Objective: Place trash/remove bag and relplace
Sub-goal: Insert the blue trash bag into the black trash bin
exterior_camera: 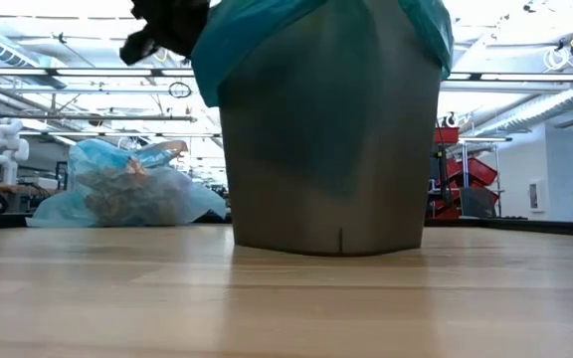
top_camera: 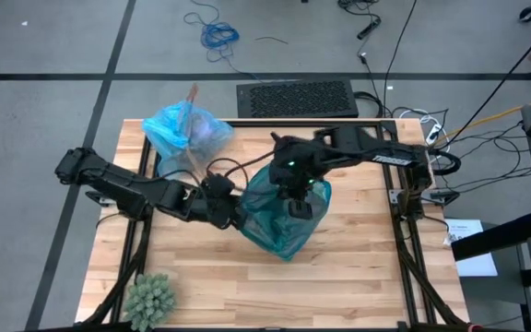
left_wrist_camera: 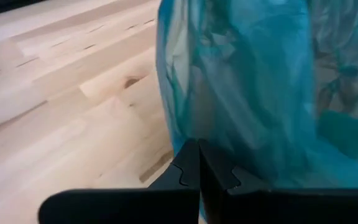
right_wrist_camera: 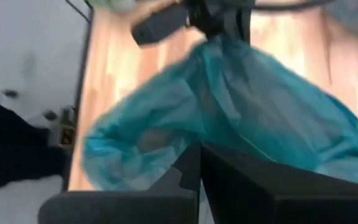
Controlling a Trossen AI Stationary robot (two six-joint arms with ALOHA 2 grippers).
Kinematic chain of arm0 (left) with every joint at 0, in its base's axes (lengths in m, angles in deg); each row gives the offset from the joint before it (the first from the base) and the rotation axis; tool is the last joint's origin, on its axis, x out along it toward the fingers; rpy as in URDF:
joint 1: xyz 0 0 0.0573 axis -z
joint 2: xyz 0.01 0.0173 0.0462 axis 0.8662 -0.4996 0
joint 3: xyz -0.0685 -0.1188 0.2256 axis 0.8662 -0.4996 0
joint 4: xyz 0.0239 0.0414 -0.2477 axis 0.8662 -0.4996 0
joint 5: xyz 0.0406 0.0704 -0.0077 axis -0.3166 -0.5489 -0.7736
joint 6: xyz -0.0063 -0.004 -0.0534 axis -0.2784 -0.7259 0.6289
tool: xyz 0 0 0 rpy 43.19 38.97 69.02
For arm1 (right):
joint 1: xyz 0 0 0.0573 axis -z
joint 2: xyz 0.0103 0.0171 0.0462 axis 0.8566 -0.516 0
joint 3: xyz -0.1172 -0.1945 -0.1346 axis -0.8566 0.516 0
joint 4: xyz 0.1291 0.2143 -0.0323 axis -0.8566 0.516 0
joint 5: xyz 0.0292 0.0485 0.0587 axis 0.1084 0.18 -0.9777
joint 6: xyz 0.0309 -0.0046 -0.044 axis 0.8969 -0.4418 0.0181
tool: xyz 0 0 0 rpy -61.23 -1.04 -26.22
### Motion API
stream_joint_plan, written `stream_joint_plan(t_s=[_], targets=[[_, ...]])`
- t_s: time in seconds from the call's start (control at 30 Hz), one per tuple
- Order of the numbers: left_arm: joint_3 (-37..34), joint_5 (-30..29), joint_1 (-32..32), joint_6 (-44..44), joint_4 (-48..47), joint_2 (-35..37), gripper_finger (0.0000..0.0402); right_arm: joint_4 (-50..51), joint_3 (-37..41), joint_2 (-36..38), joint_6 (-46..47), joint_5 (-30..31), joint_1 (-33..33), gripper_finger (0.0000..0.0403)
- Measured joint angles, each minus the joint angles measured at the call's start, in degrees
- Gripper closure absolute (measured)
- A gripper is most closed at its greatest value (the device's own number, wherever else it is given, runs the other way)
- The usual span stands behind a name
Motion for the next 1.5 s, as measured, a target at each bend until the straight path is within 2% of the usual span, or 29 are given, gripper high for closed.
stream_joint_plan(t_s=[0.27,0.4,0.87,1.03,1.5], targets=[[-1.8,1.5,-3.1,-2.3,5.2,-0.3,0.0402,4.4,0.0,-5.5,-1.9,3.1,-3.1,0.0403],[-1.8,1.6,-3.0,-2.4,6.8,-0.3,0.0402,5.7,0.1,-7.7,-2.5,7.4,-4.0,0.0403],[-1.8,1.6,-3.0,-2.3,7.7,-0.3,0.0402,5.3,0.0,-14.6,-0.3,7.8,-3.8,0.0403],[-1.8,1.6,-3.0,-2.3,7.4,-0.3,0.0402,5.3,0.0,-15.4,-0.3,10.4,-3.7,0.0403],[-1.8,1.8,-3.0,-4.6,7.0,-0.2,0.0402,7.2,0.1,-14.6,-0.4,10.7,-4.1,0.0403]])
